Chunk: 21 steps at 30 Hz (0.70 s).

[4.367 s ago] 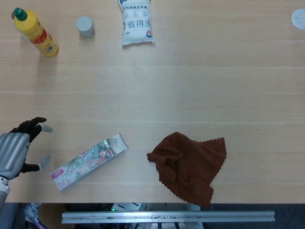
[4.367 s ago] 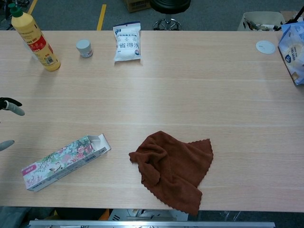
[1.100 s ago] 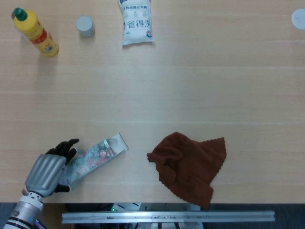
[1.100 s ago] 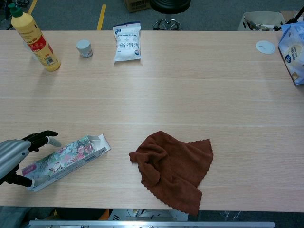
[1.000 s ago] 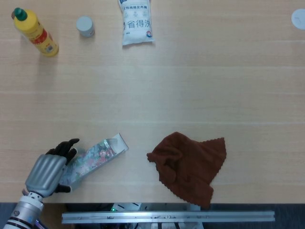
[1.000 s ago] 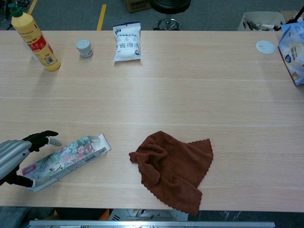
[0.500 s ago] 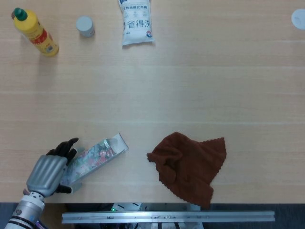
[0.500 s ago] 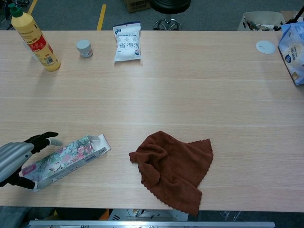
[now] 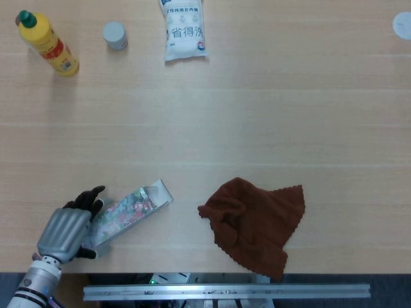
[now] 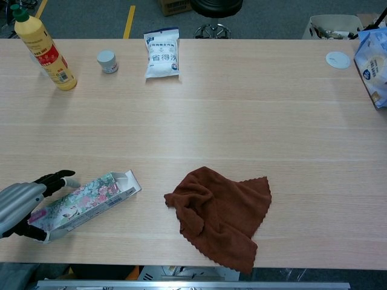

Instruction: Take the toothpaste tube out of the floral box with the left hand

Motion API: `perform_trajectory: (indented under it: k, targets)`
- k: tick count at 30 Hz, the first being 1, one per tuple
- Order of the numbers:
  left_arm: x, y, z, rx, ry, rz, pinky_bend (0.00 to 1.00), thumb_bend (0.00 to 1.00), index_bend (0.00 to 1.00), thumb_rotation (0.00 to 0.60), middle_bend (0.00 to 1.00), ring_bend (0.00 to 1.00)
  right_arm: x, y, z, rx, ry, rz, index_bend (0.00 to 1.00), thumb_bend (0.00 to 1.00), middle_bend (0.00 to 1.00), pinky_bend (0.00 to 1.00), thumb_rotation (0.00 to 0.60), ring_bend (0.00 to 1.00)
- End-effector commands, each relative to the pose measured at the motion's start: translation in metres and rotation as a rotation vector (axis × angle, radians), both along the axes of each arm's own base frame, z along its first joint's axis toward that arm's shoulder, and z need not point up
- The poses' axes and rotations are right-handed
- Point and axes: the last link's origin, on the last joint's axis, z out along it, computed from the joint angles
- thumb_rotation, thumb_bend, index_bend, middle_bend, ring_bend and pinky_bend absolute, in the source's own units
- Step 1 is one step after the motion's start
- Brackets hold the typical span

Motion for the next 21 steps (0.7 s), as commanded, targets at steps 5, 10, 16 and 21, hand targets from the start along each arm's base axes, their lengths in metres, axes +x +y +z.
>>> perform_trajectory:
  k: [5,10,16,21]
  targets:
    - [-0.0017,0.001,-0.0019,0.001,0.001,0.006,0.27,0.17,0.17,0.557,0.06,0.1,-0.0003,-0.0002,-0.0001,0.001,-0.001,0.0,0.31,0.05,0.32,0.33,0.6,0.21]
    - [-0.0016,0.0008,-0.0024,0.003,-0.006,0.008,0.27,0.17,0.17,0.599,0.07,0.11,-0.0006,-0.0002,-0.0004,0.001,-0.002,-0.001,0.31,0.05,0.32,0.33,0.6,0.21]
    - [-0.0029,0.0012,-0.0039,0.0,-0.014,0.022,0.29,0.17,0.2,0.6,0.14,0.15,-0.0011,0.0001,-0.0005,0.001,-0.003,-0.003,0.31,0.05,0.32,0.33,0.6,0.21]
    - [-0.0019,0.0022,-0.0037,0.012,-0.032,0.027,0.35,0.17,0.24,0.6,0.19,0.2,-0.0016,-0.0001,-0.0008,0.002,-0.004,-0.005,0.31,0.05,0.32,0.33,0.6,0.21]
